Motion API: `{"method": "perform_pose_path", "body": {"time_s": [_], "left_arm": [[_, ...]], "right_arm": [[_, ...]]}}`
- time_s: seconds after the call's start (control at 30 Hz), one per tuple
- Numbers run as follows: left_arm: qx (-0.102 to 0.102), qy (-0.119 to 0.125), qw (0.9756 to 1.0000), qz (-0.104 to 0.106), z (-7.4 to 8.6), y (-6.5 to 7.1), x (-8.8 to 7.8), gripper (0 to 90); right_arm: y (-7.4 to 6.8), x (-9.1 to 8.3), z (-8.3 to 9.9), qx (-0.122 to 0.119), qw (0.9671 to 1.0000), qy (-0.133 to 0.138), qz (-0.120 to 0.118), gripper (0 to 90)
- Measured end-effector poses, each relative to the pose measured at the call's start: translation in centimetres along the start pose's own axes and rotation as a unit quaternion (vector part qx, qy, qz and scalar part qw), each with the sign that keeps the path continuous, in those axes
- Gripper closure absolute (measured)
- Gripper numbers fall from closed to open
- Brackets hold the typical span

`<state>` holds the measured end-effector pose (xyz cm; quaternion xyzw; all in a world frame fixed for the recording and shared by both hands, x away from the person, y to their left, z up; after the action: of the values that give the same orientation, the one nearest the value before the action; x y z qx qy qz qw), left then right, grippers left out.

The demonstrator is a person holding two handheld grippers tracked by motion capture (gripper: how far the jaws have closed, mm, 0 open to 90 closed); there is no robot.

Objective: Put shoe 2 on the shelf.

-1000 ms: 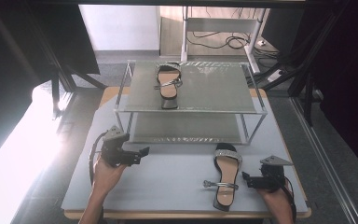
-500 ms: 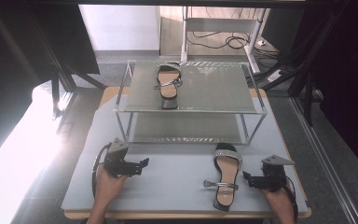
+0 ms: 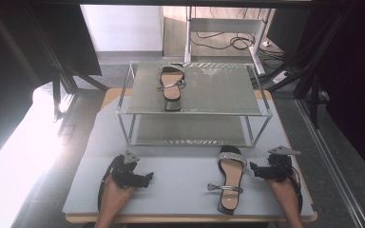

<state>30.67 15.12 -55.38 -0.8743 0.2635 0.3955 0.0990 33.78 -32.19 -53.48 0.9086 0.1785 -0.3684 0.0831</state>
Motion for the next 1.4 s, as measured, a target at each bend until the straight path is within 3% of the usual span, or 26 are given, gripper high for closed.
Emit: {"method": "perform_pose_path", "body": {"time_s": [0.23,0.47,0.73,0.93,0.97,1.03,1.17,1.2,1.4], "left_arm": [[0.006,-0.006,0.9999,-0.006,0.0,0.1,0.2,0.0],[0.006,-0.006,0.9999,-0.006,0.0,0.1,0.2,0.0],[0.007,-0.006,0.9999,-0.006,0.0,0.1,0.2,0.0],[0.007,-0.006,0.9999,-0.006,0.0,0.1,0.2,0.0],[0.006,-0.006,0.9999,-0.006,0.0,0.1,0.2,0.0],[0.006,-0.006,0.9999,-0.006,0.0,0.1,0.2,0.0],[0.006,-0.006,0.9999,-0.006,0.0,0.1,0.2,0.0],[0.007,-0.006,0.9999,-0.006,0.0,0.1,0.2,0.0],[0.006,-0.006,0.9999,-0.007,0.0,0.1,0.2,0.0]], "right_arm": [[-0.5,1.4,-0.8,-0.013,0.9998,-0.005,0.012,6.5],[-1.5,2.2,-1.8,-0.023,0.9997,0.002,0.009,9.0],[-4.2,3.9,-3.5,-0.042,0.9991,0.008,0.001,12.6],[-6.6,5.1,-4.4,-0.041,0.9989,0.017,-0.017,15.2],[-7.6,5.5,-4.8,-0.049,0.9983,0.022,-0.021,16.2],[-8.1,5.6,-5.1,-0.060,0.9977,0.022,-0.022,16.5],[-7.8,5.3,-5.0,-0.062,0.9975,0.021,-0.028,13.9],[-7.2,4.8,-4.7,-0.054,0.9974,0.019,-0.043,12.7],[-6.6,3.1,-3.7,-0.047,0.9958,0.016,-0.076,13.4]]}}
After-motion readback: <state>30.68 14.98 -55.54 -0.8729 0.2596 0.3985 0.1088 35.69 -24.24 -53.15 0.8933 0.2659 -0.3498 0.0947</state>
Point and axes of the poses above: each handheld gripper's, and its own axes: x roughly forward along the jaws, z roughly out of its underside, y roughly to its right, the point moved 4 cm from there along x, roughly forward along the jaws, and after that the axes turned 1 degree about -z, right-handed, at the moved point
